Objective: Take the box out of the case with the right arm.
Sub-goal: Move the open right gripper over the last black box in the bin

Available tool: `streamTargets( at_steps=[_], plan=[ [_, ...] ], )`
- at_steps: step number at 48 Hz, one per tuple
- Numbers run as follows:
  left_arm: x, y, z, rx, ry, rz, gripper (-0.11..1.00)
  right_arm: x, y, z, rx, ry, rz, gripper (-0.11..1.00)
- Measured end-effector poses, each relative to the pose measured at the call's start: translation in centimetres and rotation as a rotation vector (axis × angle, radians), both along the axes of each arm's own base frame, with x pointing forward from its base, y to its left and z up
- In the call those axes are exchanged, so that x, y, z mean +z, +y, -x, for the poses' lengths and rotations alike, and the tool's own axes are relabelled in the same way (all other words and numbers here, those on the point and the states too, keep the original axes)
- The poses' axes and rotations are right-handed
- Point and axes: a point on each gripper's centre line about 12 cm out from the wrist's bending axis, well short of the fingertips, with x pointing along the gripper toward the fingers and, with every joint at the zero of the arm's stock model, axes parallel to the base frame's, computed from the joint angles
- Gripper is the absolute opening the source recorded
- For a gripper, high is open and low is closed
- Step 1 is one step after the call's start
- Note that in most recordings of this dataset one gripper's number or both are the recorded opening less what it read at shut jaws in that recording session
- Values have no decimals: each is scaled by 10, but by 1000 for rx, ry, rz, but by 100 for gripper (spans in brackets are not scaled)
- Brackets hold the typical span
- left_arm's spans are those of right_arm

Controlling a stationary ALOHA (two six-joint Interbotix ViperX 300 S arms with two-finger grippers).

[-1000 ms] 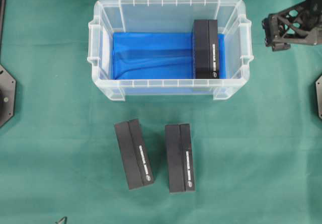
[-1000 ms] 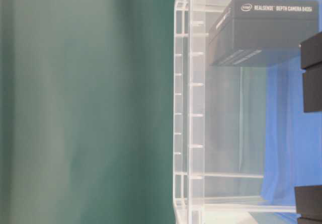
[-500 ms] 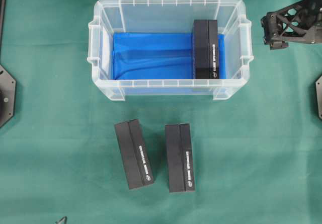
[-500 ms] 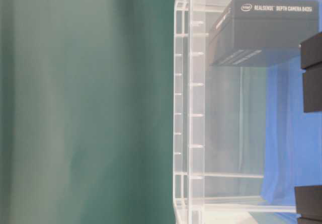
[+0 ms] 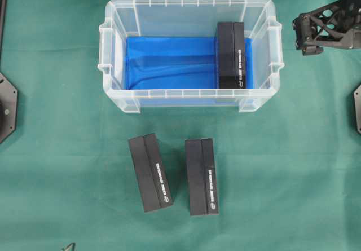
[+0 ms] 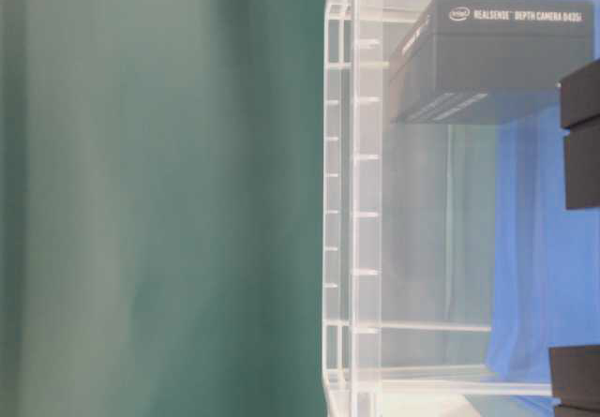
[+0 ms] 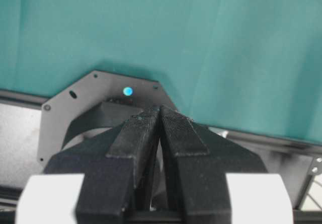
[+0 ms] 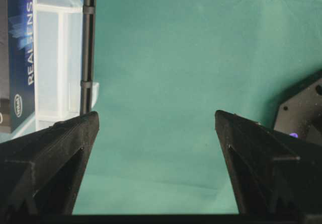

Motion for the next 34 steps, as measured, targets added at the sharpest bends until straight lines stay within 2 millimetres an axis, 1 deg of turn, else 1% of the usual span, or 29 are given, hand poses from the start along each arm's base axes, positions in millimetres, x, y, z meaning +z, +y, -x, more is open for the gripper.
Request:
streamTargets(
  at_steps=[7, 14, 18, 24, 34],
  plan=[
    [0, 0, 0, 0, -2, 0, 0, 0, 0, -2, 3, -14, 0, 93],
    [0, 0, 0, 0, -2, 0, 0, 1, 0, -10, -2, -71, 1, 93],
    [0, 0, 0, 0, 0, 0, 0, 2, -3, -24, 2, -127, 9, 93],
    [0, 0, 0, 0, 0, 0, 0, 2, -7, -53, 21, -180, 19, 93],
    [0, 0, 0, 0, 0, 0, 0, 0, -9, -104, 70, -183, 21, 93]
  ],
)
